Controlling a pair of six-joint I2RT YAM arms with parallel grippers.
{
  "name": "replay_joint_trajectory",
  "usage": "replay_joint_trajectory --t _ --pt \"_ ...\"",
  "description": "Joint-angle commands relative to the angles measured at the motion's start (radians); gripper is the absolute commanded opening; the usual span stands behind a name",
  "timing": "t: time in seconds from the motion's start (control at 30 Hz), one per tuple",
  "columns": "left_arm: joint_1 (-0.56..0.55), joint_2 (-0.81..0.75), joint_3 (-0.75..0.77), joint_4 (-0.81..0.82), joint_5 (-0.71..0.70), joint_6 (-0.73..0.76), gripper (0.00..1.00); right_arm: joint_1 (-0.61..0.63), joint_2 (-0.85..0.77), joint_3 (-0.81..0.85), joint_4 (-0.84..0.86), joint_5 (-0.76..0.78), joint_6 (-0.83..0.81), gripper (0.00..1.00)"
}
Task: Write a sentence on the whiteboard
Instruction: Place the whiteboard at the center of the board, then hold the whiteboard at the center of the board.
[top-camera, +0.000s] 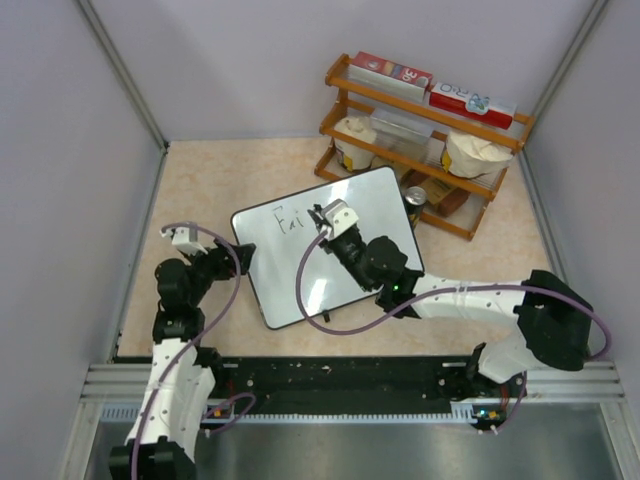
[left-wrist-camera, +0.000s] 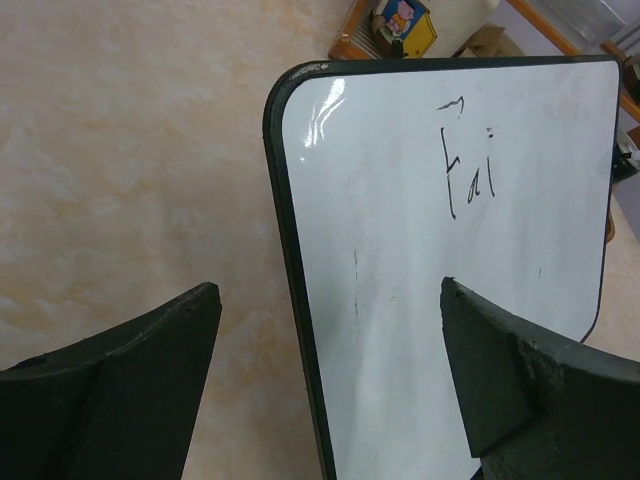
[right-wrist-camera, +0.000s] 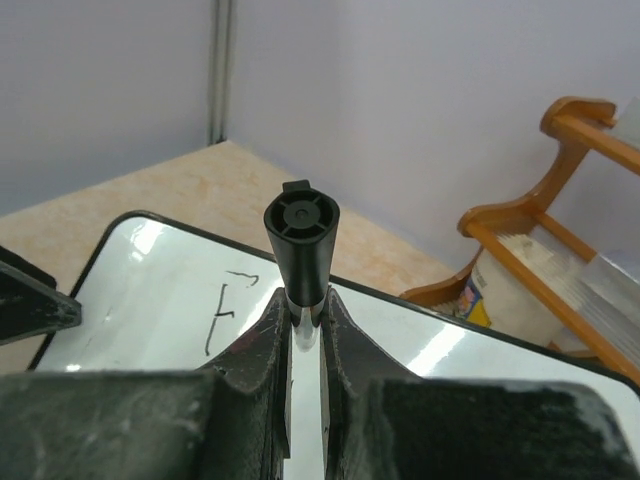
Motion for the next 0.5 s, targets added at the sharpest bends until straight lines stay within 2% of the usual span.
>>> replay_joint_trajectory --t 0.0,0.03,0.17,0.3,0.47 --pt "0.003 0.084 0.029 0.156 0.065 -0.008 0.93 -0.061 -0.024 0.086 -0.075 -0.133 0.163 0.0" --pt "0.001 0.098 0.03 0.171 0.073 -0.005 0.93 -0.082 -0.035 0.089 -0.096 -0.231 0.203 0.0" --pt "0.001 0.147 0.024 0.243 0.096 0.01 0.92 -0.187 -0.057 0.065 -0.092 -0.448 0.419 0.0" --pt "0.004 0.192 -0.005 0.322 0.129 0.01 0.9 -0.204 -0.028 0.066 -0.095 -0.431 0.415 0.0" --pt "0.004 0.288 -0.022 0.435 0.226 -0.001 0.76 -0.202 0.034 0.072 -0.074 -0.374 0.4 0.0"
